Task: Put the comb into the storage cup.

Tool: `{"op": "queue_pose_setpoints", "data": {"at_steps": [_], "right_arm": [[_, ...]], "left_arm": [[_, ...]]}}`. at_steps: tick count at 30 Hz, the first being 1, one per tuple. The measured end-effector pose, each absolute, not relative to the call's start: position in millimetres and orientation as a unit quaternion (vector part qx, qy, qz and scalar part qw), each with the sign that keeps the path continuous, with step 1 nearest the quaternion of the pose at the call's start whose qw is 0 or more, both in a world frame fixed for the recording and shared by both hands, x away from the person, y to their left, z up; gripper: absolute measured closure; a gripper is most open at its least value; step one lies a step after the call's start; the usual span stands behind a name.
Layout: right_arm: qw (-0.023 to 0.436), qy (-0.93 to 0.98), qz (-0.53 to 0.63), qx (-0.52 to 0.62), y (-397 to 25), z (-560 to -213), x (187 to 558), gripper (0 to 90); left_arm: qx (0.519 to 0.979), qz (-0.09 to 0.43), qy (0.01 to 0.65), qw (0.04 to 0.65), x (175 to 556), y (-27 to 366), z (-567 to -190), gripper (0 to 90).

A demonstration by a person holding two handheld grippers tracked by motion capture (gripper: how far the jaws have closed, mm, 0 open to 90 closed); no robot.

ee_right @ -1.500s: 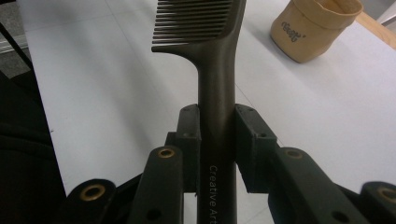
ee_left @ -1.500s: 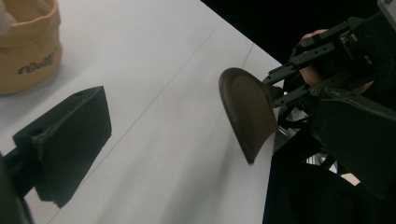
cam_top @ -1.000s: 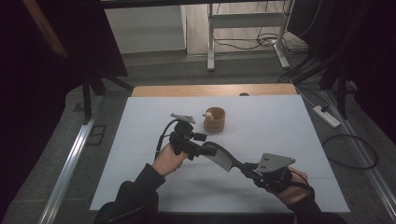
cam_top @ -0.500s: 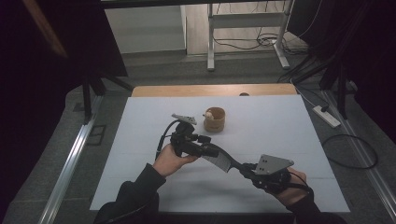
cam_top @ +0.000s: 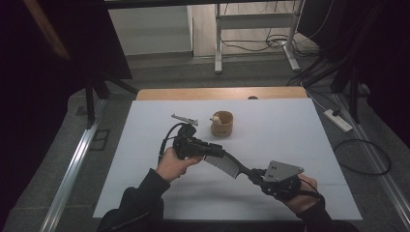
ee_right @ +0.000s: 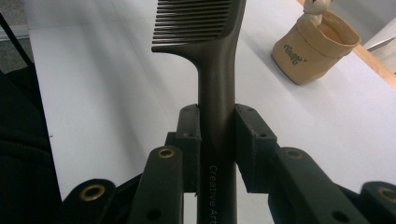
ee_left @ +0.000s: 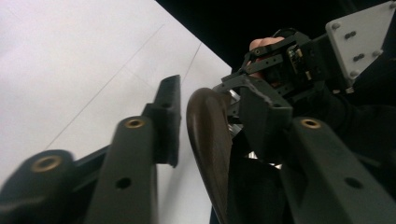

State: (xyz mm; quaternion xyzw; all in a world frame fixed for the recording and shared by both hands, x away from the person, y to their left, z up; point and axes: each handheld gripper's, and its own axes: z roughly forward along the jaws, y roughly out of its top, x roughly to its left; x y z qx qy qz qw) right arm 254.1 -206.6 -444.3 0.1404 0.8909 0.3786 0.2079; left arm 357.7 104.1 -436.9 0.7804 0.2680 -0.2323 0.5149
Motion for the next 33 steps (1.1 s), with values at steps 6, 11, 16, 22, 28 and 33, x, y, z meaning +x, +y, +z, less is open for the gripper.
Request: {"op": "queue_pose_setpoints", "data": {"at_steps": [6, 11, 16, 22, 28, 33], "right_arm": [[0.21, 0.892, 0.377, 0.137, -206.1, -444.9, 254.0, 72.3], [0.217, 0.895, 0.368, 0.131, -204.8, -447.2, 253.6, 72.2], [0.22, 0.896, 0.363, 0.128, -204.0, -449.9, 255.0, 71.8], [0.214, 0.895, 0.369, 0.133, -204.7, -450.3, 256.3, 70.0], [0.216, 0.889, 0.378, 0.143, -207.1, -449.3, 258.0, 60.0], [0.211, 0.885, 0.382, 0.16, -207.8, -450.0, 260.5, 46.1]], "left_arm": [[0.778, -0.237, 0.278, 0.51, 358.4, 106.0, -439.1, 75.5], [0.763, -0.27, 0.286, 0.512, 359.9, 106.6, -443.8, 82.0], [0.754, -0.283, 0.297, 0.513, 360.2, 106.9, -445.4, 83.4], [0.756, -0.276, 0.296, 0.514, 358.6, 106.7, -441.9, 83.7], [0.758, -0.261, 0.299, 0.518, 358.4, 110.1, -439.4, 83.7], [0.76, -0.247, 0.297, 0.522, 357.7, 112.2, -436.7, 83.7]]}}
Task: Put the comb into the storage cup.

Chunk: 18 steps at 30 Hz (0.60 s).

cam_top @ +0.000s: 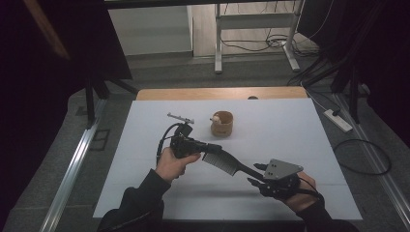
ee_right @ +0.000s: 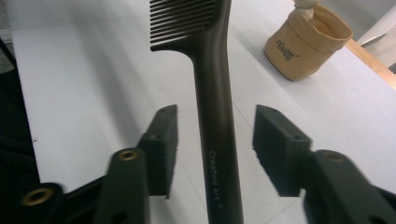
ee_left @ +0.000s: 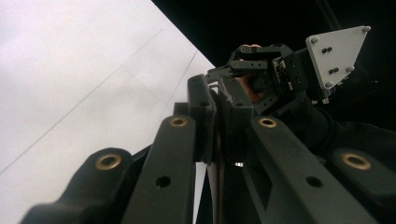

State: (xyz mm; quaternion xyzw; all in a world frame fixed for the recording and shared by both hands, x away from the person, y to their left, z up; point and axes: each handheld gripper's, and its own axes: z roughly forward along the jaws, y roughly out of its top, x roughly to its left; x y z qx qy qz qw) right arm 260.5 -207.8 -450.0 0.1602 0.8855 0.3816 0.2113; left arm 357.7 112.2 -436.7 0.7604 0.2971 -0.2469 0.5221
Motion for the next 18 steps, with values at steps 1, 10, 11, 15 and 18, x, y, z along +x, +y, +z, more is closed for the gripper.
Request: {"op": "queue_pose_setpoints", "data": {"at_steps": [1, 10, 11, 15, 18], "right_arm": [[0.208, 0.886, 0.381, 0.162, -208.1, -450.2, 261.2, 43.7], [0.176, 0.885, 0.379, 0.204, -212.0, -451.3, 267.4, 29.8], [0.174, 0.885, 0.378, 0.209, -212.4, -451.5, 267.8, 27.2], [0.157, 0.886, 0.374, 0.224, -213.7, -452.6, 270.2, 22.2], [0.149, 0.885, 0.375, 0.233, -214.3, -452.7, 271.2, 17.3]], "left_arm": [[0.76, -0.244, 0.298, 0.523, 357.5, 112.8, -436.4, 83.7], [0.76, -0.224, 0.302, 0.529, 357.5, 116.8, -433.7, 83.7], [0.761, -0.222, 0.302, 0.53, 357.5, 117.1, -433.4, 83.7], [0.764, -0.212, 0.304, 0.528, 357.0, 117.9, -432.1, 83.7], [0.765, -0.207, 0.304, 0.528, 357.1, 118.8, -431.4, 83.7]]}}
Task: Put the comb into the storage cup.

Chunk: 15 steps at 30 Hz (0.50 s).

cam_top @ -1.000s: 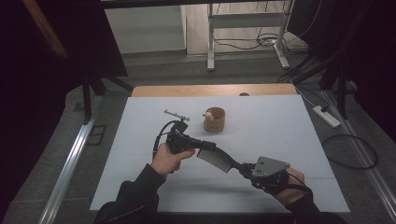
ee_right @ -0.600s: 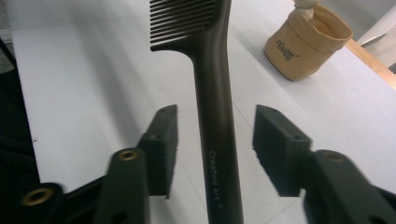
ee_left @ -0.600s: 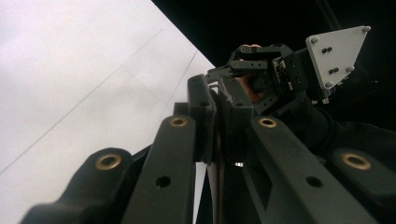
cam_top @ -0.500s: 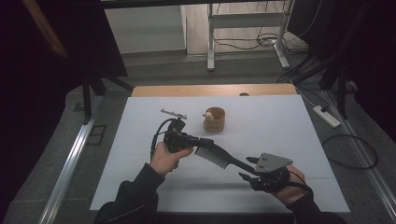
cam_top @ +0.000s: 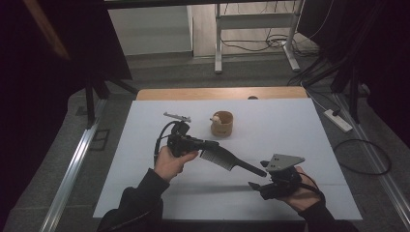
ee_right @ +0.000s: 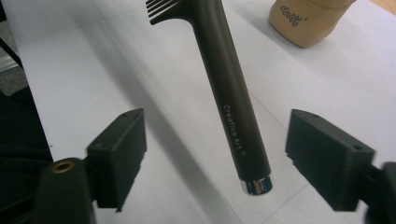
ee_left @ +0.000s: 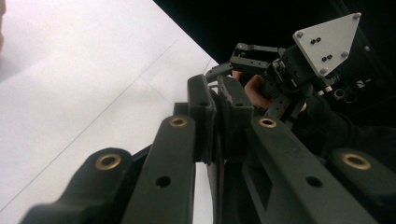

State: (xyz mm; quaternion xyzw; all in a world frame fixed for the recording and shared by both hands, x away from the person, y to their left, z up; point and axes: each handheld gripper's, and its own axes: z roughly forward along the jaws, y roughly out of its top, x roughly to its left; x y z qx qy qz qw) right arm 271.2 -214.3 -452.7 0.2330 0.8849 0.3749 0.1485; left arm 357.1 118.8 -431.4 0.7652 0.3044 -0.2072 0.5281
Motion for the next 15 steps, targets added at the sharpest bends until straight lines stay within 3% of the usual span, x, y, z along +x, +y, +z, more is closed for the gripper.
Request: {"op": "queue_pose_setpoints", "data": {"at_steps": [5, 15], "right_arm": [[0.139, 0.884, 0.37, 0.249, -215.9, -454.5, 273.1, 9.2], [0.119, 0.884, 0.37, 0.26, -220.5, -456.9, 275.3, 1.5]], "left_arm": [[0.767, -0.197, 0.307, 0.528, 357.1, 120.7, -429.7, 83.7], [0.775, -0.174, 0.31, 0.523, 356.0, 122.5, -425.2, 83.7]]}}
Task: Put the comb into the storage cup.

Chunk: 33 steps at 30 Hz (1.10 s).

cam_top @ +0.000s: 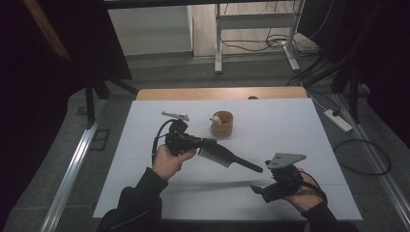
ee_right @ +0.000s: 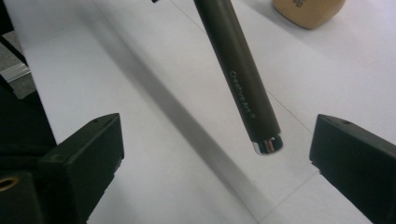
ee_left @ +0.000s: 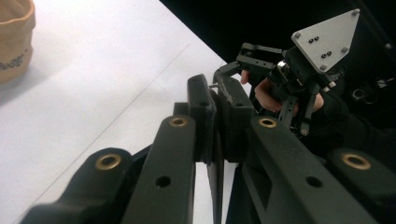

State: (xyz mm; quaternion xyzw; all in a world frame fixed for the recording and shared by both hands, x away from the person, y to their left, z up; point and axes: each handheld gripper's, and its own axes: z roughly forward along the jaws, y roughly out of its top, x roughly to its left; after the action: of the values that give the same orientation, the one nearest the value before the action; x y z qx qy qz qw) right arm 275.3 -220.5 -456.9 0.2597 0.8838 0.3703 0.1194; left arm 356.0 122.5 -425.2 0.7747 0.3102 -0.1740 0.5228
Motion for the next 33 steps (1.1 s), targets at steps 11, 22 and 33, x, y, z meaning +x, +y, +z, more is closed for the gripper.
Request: {"op": "queue_pose_setpoints", "data": {"at_steps": [11, 22, 33], "right_arm": [[0.126, 0.882, 0.361, 0.277, -229, -458, 275, 0.4], [0.127, 0.88, 0.353, 0.291, -237, -461, 271, 0.0], [0.124, 0.878, 0.349, 0.304, -249, -463, 267, 0.0]], "left_arm": [[0.778, -0.15, 0.316, 0.521, 357, 129, -419, 83.7], [0.78, -0.132, 0.321, 0.521, 363, 135, -413, 83.7], [0.78, -0.121, 0.331, 0.518, 371, 143, -403, 83.6]]}}
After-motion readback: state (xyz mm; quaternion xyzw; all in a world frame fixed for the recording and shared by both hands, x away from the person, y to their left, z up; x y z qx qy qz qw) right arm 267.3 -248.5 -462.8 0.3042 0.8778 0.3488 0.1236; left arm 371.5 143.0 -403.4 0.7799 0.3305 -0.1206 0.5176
